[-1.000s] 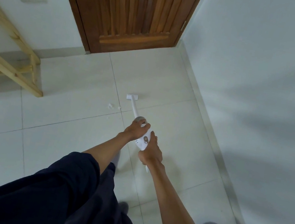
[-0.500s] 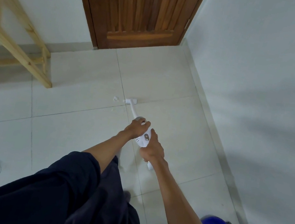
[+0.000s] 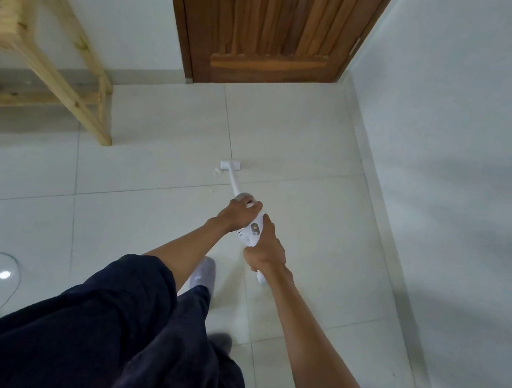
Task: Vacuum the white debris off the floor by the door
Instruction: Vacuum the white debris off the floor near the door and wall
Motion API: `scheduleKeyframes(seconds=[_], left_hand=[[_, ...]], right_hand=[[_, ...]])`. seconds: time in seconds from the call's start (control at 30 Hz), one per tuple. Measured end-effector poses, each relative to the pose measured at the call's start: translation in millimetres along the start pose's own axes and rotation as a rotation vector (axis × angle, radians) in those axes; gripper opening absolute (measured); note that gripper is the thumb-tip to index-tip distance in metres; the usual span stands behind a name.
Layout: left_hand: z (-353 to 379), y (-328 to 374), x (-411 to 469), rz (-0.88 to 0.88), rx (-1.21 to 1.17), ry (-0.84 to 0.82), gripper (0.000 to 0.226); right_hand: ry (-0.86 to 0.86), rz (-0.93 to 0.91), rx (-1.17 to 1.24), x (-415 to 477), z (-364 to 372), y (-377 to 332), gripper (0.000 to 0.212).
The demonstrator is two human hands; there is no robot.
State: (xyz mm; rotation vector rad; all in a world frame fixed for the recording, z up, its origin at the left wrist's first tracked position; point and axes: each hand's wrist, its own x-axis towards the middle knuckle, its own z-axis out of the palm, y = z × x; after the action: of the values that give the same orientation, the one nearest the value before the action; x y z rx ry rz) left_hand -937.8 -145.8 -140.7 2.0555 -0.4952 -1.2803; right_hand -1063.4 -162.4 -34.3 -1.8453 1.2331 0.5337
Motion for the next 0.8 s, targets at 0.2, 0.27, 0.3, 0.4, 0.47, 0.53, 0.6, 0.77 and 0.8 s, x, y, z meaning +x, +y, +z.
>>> scheduleKeyframes(seconds=[0.2,0.27,0.3,0.4,0.47,0.53,0.6,0.77,0.8], left_hand=[[-24,4,8,-0.024,0.003,0.006,0.039],[-26,2,3,-0.032,-0.001,0.005,0.039],[-26,0,0,-0.034,-0.003,0.01,0.039],[-22,-6,-10,-0.041,-0.016,0.018,0.037],[-18,-10,-20,-0.05,-0.025,0.018,0.038],[-11,-15,-31,-0.054,-0.028,0.016,0.04],[-5,-21,-42,-0.064,-0.025,0.015,0.043],[13,-31,-78,-0.082,-0.033,0.004,0.026],[17,-33,-85,-0.078,-0.026,0.004,0.032]], right_hand=[[-0.024,-0.021,-0.019,11,-1,-26,0.089],[-0.032,-0.026,-0.033,9,4,-27,0.09],[-0.031,-0.03,-0.043,7,6,-26,0.09],[-0.036,-0.036,-0.061,1,12,-21,0.09],[-0.034,-0.043,-0.074,-6,16,-15,0.088],[-0.032,-0.047,-0.078,-17,20,-6,0.088],[-0.033,-0.057,-0.085,-27,23,2,0.087],[-0.028,-0.068,-0.118,-55,35,21,0.086],[-0.032,-0.066,-0.125,-60,37,26,0.085]])
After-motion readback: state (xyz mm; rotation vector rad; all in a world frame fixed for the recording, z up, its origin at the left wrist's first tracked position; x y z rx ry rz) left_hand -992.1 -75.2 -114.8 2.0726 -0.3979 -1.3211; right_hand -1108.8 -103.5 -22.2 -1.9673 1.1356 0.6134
